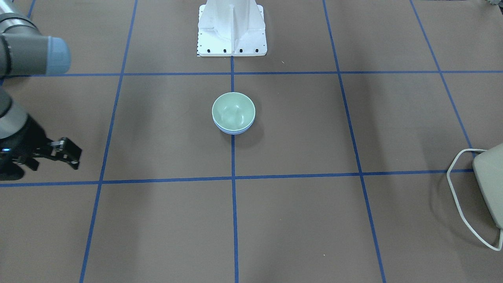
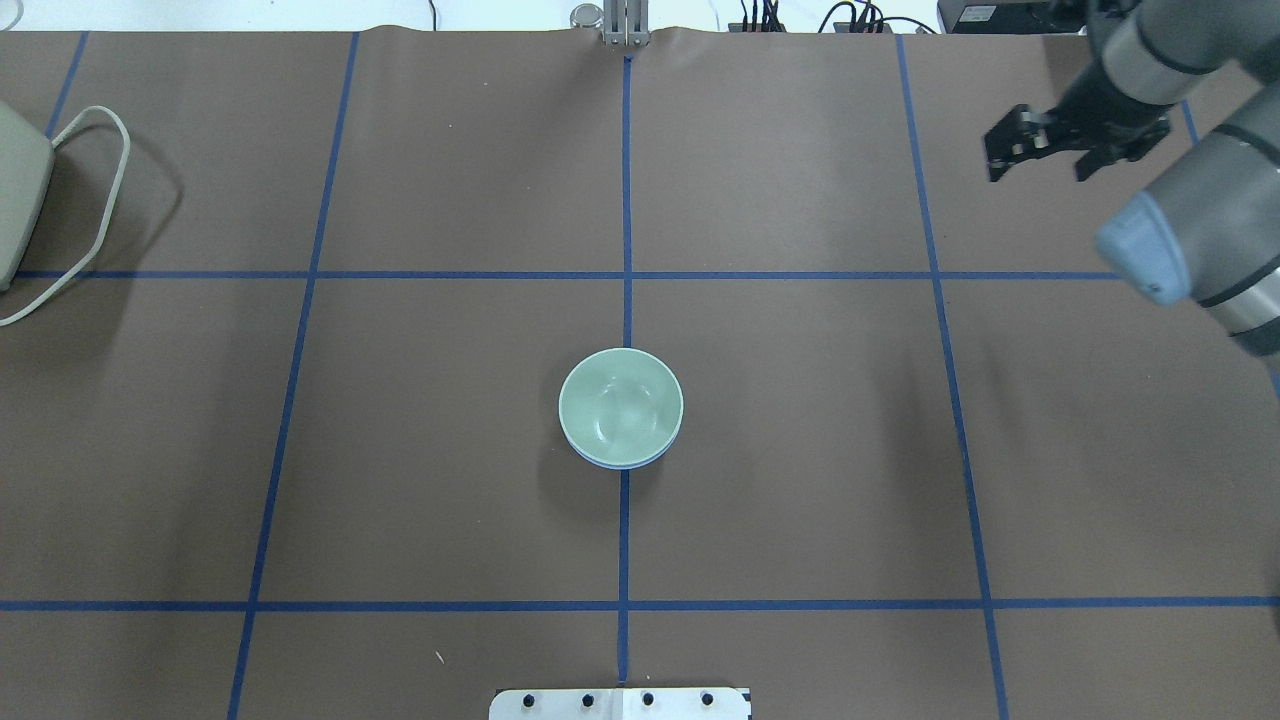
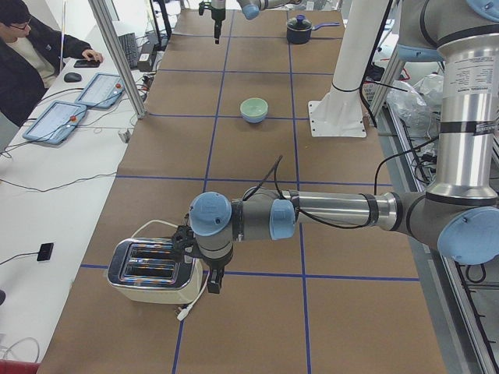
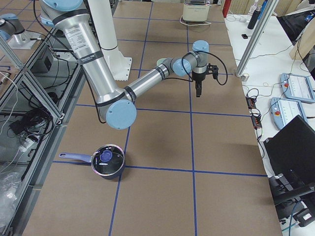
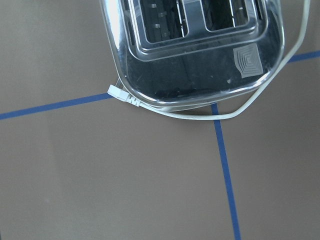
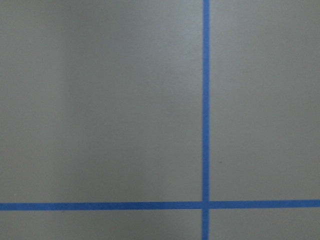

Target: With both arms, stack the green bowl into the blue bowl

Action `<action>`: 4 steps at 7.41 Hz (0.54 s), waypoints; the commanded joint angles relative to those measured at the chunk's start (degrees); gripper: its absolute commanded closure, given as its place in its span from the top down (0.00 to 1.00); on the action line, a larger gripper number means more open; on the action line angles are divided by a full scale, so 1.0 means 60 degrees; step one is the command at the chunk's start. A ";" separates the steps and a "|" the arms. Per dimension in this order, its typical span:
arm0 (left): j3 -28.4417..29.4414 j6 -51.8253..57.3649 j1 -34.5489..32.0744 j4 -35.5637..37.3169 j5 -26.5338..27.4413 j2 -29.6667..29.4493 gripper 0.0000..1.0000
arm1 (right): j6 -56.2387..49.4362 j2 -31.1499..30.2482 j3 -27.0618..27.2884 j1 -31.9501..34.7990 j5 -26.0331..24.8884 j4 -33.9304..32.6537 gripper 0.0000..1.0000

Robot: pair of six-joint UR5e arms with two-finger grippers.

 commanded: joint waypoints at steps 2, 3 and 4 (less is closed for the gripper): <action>-0.0211 -0.0015 0.0015 -0.0416 0.0052 0.0103 0.98 | -0.4322 -0.2980 0.0181 0.2461 0.0384 0.0025 1.00; -0.0226 -0.0015 0.0015 -0.0535 0.0038 0.0146 0.98 | -0.4578 -0.3918 0.0428 0.2918 0.0340 0.0054 1.00; -0.0226 -0.0015 0.0015 -0.0608 0.0037 0.0176 0.98 | -0.4580 -0.4928 0.0677 0.3169 0.0340 0.0141 1.00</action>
